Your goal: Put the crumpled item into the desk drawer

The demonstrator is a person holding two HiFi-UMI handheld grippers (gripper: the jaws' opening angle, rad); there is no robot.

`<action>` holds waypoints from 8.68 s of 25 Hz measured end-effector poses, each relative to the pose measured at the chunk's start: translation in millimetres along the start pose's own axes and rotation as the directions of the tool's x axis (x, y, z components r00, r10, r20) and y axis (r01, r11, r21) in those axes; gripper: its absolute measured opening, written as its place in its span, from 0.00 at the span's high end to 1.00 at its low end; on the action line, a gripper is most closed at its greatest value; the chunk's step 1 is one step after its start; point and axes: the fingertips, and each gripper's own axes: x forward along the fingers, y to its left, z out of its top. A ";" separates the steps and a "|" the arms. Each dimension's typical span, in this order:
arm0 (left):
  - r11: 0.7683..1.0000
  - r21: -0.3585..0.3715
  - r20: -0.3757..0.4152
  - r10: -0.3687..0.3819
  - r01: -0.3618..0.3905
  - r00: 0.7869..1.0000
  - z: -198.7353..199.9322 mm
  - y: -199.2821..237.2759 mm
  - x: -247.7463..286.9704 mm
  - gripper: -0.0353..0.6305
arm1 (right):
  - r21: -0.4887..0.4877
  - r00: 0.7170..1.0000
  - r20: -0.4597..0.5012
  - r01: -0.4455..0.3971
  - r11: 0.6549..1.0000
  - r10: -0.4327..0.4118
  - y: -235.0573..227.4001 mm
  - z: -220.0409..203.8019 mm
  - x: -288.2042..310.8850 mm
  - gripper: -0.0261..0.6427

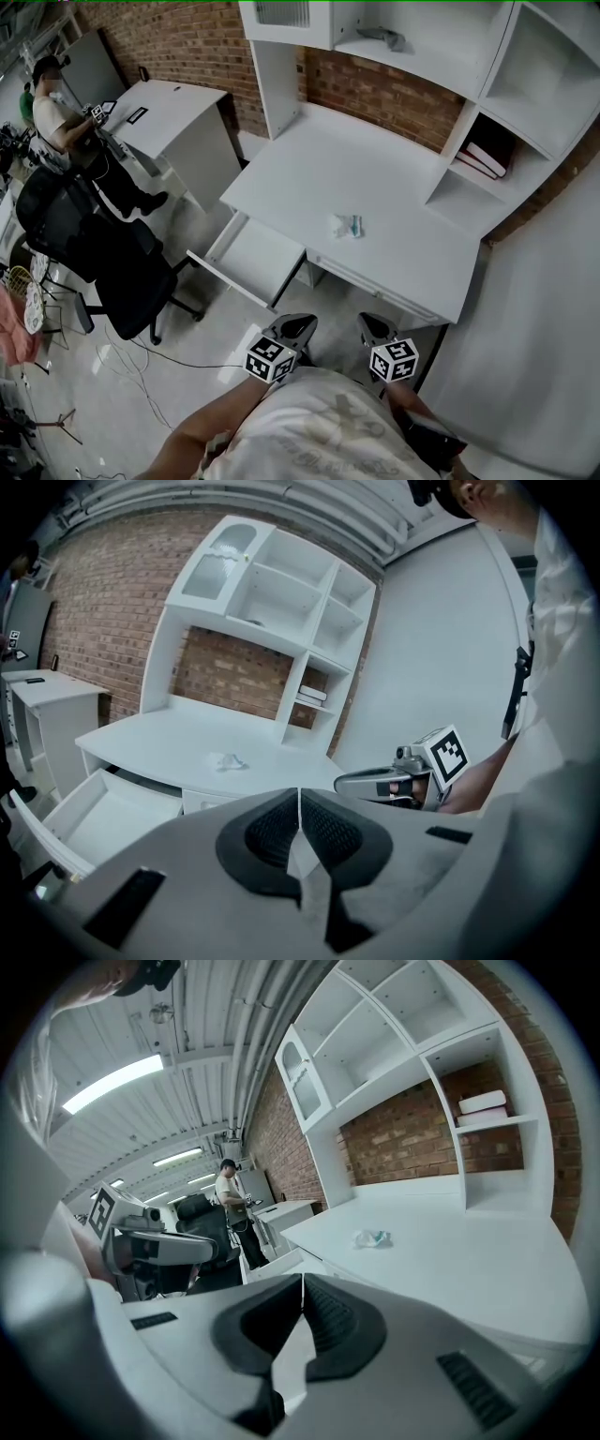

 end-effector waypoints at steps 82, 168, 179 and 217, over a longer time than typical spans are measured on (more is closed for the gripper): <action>0.998 -0.070 0.012 0.005 -0.004 1.000 51.5 190.3 14.0 0.91 | 0.104 0.992 -0.090 0.099 0.990 -0.089 -24.2 52.1 173.7 0.93; 0.969 -0.213 -0.051 0.116 -0.125 0.992 60.2 257.6 68.5 0.91 | 0.068 0.853 -0.451 0.326 0.943 -0.262 -190.7 40.1 299.2 0.60; 0.968 -0.215 -0.038 0.124 -0.129 0.992 60.0 262.1 62.3 0.91 | 0.078 0.839 -0.484 0.323 0.943 -0.248 -187.6 39.6 305.1 0.68; 0.929 -0.260 0.078 0.292 -0.264 0.953 38.4 253.4 -60.4 0.91 | -0.005 0.902 -0.391 0.194 0.981 -0.181 -76.0 56.3 291.3 0.73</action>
